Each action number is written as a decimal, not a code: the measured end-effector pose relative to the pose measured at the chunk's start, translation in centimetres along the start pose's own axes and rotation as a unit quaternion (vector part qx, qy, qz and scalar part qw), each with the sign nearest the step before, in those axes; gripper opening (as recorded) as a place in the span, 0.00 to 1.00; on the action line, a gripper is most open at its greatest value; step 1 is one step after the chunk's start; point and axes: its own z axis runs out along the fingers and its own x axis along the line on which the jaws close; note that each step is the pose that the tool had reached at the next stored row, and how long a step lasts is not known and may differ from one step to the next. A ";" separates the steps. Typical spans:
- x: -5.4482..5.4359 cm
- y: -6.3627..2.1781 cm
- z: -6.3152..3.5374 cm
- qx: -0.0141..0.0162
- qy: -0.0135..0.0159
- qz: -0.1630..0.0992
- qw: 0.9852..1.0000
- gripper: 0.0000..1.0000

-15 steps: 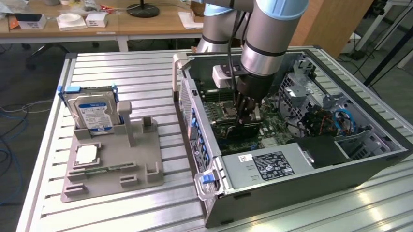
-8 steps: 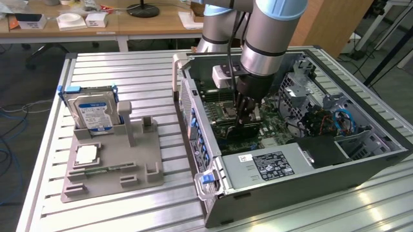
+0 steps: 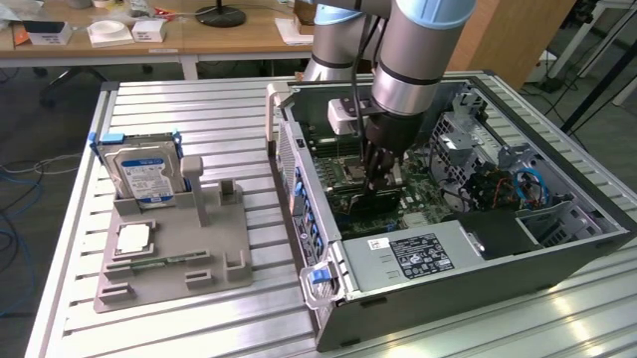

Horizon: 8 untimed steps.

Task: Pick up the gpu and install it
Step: 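Press down on the gpu until it lock into place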

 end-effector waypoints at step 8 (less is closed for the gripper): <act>-0.2 0.01 0.01 0.001 0.000 0.000 1.000 0.11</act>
